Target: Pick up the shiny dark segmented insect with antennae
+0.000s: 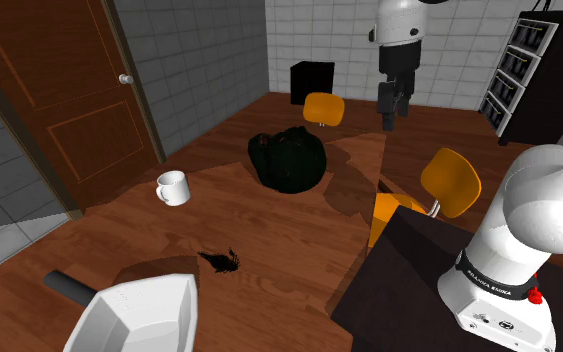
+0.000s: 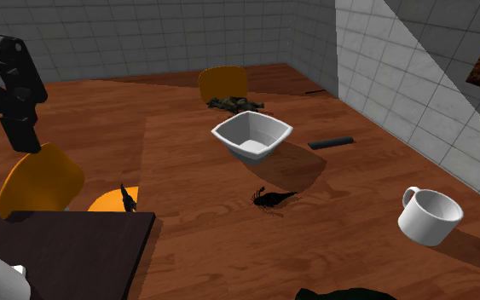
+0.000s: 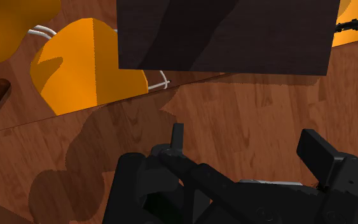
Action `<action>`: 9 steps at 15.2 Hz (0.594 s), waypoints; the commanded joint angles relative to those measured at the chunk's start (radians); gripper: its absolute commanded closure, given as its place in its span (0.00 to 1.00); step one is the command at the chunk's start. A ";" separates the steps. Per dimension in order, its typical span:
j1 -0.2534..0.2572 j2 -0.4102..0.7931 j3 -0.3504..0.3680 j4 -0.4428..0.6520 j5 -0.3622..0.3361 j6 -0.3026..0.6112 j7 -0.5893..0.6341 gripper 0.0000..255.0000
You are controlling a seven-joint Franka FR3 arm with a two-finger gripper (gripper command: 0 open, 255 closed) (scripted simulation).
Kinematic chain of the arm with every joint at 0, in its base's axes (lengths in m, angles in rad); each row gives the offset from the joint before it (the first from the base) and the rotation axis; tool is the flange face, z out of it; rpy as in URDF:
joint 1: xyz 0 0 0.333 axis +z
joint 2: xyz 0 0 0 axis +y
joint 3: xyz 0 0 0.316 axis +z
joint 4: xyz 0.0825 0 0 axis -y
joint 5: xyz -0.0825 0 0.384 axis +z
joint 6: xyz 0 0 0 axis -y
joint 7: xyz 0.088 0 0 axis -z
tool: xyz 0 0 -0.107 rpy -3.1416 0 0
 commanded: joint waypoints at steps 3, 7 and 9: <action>0.013 0.030 0.026 -0.025 0.021 0.063 0.031 0.00; 0.038 0.109 0.078 -0.060 0.057 0.192 0.090 0.00; 0.050 0.157 0.104 -0.069 0.072 0.257 0.119 0.00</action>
